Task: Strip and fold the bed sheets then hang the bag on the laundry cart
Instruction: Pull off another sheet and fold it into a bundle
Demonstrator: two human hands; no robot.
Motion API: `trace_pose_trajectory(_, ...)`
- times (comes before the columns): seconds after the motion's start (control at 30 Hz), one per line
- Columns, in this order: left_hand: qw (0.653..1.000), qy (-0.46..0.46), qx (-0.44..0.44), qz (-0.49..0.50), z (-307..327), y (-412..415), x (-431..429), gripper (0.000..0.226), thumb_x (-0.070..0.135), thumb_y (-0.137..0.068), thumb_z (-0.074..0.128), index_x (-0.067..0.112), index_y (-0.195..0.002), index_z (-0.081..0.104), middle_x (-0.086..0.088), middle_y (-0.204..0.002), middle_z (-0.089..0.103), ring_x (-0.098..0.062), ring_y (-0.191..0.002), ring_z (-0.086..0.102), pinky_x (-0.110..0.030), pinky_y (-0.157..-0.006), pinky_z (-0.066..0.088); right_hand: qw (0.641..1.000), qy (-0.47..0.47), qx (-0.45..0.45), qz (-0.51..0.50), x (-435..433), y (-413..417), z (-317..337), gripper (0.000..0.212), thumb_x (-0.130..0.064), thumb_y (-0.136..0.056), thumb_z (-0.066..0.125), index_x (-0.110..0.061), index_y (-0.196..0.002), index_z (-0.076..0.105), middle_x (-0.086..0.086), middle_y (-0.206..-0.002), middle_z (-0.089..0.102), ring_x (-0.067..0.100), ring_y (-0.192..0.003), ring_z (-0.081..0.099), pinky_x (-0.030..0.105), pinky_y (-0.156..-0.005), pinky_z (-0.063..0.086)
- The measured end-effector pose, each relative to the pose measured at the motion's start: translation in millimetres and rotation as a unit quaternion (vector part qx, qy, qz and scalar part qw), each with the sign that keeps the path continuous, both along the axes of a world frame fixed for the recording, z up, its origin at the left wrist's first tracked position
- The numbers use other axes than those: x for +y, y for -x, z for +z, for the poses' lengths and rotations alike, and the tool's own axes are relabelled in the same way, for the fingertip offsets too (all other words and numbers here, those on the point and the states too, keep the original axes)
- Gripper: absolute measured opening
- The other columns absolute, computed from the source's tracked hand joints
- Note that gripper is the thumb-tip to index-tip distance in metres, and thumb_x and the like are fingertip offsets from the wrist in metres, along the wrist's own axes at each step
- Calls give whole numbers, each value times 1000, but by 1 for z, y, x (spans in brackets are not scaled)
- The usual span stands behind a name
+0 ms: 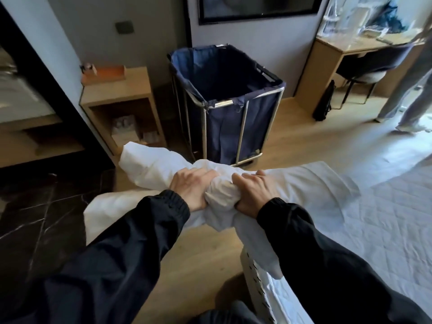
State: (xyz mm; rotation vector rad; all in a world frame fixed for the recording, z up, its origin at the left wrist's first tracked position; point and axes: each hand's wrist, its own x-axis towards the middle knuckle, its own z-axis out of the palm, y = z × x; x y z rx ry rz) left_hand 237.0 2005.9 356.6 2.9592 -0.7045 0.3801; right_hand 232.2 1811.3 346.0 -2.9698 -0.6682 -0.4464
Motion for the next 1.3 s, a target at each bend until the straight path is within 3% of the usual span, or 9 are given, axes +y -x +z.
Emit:
trace_pose_trajectory(0.23,1000,-1,10,23,-4,-98,24,26,44,-70,63,33,-93,58,7,-81,65,-20,-76,59,-30,-63,37,999,-12,-11,29,24,-105,-4,43,-22,-40,73,-20,-76,49,1,-59,55,28,-50,56,33,-61,38)
trace_pose_trajectory(0.7,999,-26,-32,28,19,-345,33,26,49,-72,62,37,-92,51,10,-75,60,-15,-70,56,-29,-63,41,998,-35,-26,35,30,-353,16,44,-20,-41,73,-21,-76,46,1,-60,52,29,-49,53,34,-60,38)
trace_pose_trajectory(0.9,999,-18,-37,7,19,-451,29,32,51,-71,66,38,-96,52,11,-82,62,-15,-75,57,-30,-65,44,999,-23,-28,25,26,-452,22,46,-20,-42,74,-21,-76,43,4,-60,54,31,-52,53,33,-61,34)
trace_pose_trajectory(1.07,998,14,-28,-52,22,-554,28,32,51,-73,66,33,-97,52,8,-85,61,-16,-77,57,-37,-68,49,1000,-9,-26,2,22,-539,30,41,-28,-55,68,-25,-77,34,0,-65,53,27,-57,50,32,-64,30)
trace_pose_trajectory(1.3,994,-4,-71,-89,47,-683,16,27,44,-69,67,33,-92,56,7,-74,61,-18,-67,56,-28,-58,32,997,-29,-29,-67,20,-653,47,39,-17,-44,71,-18,-72,43,1,-57,47,30,-48,48,31,-61,26)
